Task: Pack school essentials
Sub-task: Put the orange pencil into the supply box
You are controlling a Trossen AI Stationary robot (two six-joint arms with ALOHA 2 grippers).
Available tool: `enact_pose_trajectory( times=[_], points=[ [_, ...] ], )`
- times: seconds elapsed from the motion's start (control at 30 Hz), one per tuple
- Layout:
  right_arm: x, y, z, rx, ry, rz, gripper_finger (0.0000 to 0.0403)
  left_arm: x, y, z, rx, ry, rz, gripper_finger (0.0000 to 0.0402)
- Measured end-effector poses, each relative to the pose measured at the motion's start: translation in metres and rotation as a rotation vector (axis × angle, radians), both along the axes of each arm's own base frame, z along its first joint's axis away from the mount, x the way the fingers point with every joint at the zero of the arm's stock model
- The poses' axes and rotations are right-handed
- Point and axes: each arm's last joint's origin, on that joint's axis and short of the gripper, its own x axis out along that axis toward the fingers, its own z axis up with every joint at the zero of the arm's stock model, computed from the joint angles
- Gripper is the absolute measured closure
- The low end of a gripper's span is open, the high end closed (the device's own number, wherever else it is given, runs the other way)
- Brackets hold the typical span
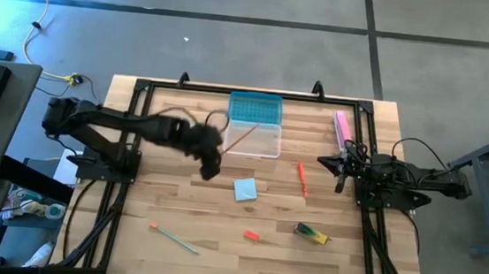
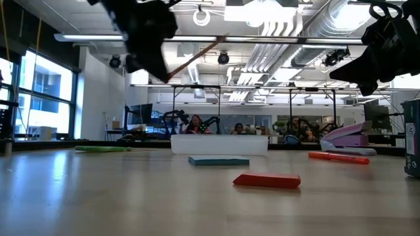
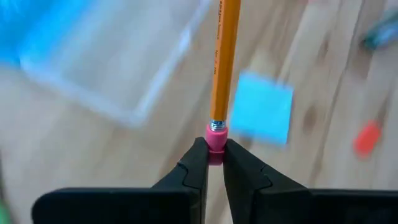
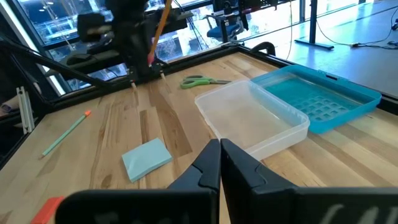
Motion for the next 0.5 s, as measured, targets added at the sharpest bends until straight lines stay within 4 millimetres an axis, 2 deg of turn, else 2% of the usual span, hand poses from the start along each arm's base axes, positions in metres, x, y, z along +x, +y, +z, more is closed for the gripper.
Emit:
enact_pose_trajectory(
  times=[0.13,0.27,0.4,0.5],
  points=[
    [0.000,0.000,0.000,0.000,0.000,0.000,0.0402,0.011,0.037,0.010,-0.002,-0.054,0.042,0.0372],
    [0.000,0.000,0.000,0.000,0.000,0.000,0.0402,0.025,0.067,0.006,-0.030,-0.064,0.045,0.0373],
    [0.000,0.000,0.000,0.000,0.000,0.000,0.0402,0.037,0.083,-0.013,-0.117,-0.029,0.041,0.0373],
    [0.000,0.000,0.000,0.000,0.000,0.000,0.0402,0.045,0.085,-0.031,-0.201,0.031,0.014,0.0372]
  ],
)
